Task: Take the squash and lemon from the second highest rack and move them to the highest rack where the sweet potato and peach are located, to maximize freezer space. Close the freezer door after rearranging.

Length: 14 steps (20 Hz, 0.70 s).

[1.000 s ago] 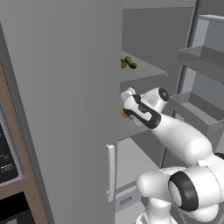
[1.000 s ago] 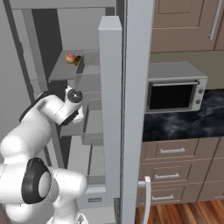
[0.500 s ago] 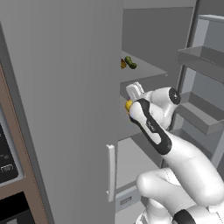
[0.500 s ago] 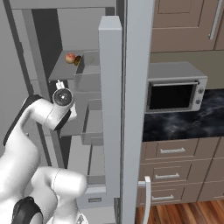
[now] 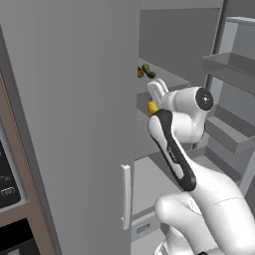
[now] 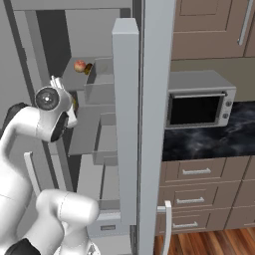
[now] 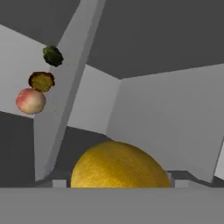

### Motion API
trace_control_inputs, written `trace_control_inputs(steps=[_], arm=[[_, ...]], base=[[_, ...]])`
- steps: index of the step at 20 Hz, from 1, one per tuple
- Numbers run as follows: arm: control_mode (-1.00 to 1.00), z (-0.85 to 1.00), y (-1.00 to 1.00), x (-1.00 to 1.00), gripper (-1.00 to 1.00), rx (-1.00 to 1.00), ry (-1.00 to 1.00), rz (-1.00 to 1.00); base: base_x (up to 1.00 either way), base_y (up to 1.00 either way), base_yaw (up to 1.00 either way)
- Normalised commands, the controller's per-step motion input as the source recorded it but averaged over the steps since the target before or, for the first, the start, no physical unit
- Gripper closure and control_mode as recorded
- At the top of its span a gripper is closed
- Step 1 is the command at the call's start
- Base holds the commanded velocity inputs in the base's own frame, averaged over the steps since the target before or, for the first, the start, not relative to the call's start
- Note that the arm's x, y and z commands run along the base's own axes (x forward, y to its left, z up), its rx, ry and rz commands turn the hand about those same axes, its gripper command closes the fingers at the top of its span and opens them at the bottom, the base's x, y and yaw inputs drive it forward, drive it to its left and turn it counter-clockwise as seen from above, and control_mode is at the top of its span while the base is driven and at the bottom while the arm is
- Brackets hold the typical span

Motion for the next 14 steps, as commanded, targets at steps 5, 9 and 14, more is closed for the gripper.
trace_control_inputs(steps=[5,9,14], arm=[[-1.0,0.48,-0.09,-0.01,1.0,-0.03,-0.11,-0.06],[-1.0,0.4,0.0,0.16,1.0,0.0,-0.04,-0.01],[-1.0,0.44,0.0,0.26,1.0,-0.01,0.0,0.0]], base=[[0.0,0.0,0.0],[0.0,0.0,0.0],[0.0,0.0,0.0]])
